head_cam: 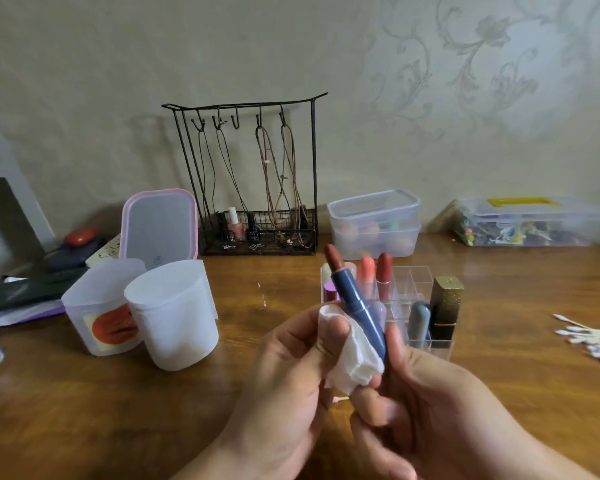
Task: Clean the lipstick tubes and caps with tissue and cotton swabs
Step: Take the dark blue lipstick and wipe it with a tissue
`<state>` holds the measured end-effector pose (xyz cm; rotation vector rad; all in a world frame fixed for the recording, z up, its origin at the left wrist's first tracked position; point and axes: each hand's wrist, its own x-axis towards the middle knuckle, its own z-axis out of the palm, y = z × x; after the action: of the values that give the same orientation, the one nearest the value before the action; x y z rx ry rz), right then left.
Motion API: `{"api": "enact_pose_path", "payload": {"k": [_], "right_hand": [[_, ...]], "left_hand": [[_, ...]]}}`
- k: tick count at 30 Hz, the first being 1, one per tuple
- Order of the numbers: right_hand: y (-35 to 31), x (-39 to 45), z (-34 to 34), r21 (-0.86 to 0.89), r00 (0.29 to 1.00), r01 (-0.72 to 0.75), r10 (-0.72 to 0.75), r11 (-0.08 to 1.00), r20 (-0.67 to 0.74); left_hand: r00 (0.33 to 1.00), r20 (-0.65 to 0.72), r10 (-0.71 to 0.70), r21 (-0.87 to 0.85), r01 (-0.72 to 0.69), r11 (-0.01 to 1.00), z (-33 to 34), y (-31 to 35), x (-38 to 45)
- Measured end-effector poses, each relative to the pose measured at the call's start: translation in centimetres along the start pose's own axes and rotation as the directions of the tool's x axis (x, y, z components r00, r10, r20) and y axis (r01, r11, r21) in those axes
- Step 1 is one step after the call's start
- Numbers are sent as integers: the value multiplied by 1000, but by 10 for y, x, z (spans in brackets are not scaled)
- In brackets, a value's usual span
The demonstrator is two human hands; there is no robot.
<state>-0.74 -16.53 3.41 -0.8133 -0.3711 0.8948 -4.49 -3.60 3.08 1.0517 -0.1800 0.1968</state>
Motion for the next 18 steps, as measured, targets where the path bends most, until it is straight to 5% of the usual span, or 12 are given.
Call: {"api": "enact_pose_path", "payload": {"k": [3,8,18], "right_hand": [[2,-4,0,-192,973,-2,-42,981,-226],[4,-9,9,-368,954,69,-169,927,-246],[-1,-8,0,-892,929,73,-356,446,-102]], "left_hand": [[1000,8,28,90,-29,995,2,-5,1],[999,37,13,133,-18,991,2,-6,1],[997,-72,-19,157,30,987,11,6,-2]]}}
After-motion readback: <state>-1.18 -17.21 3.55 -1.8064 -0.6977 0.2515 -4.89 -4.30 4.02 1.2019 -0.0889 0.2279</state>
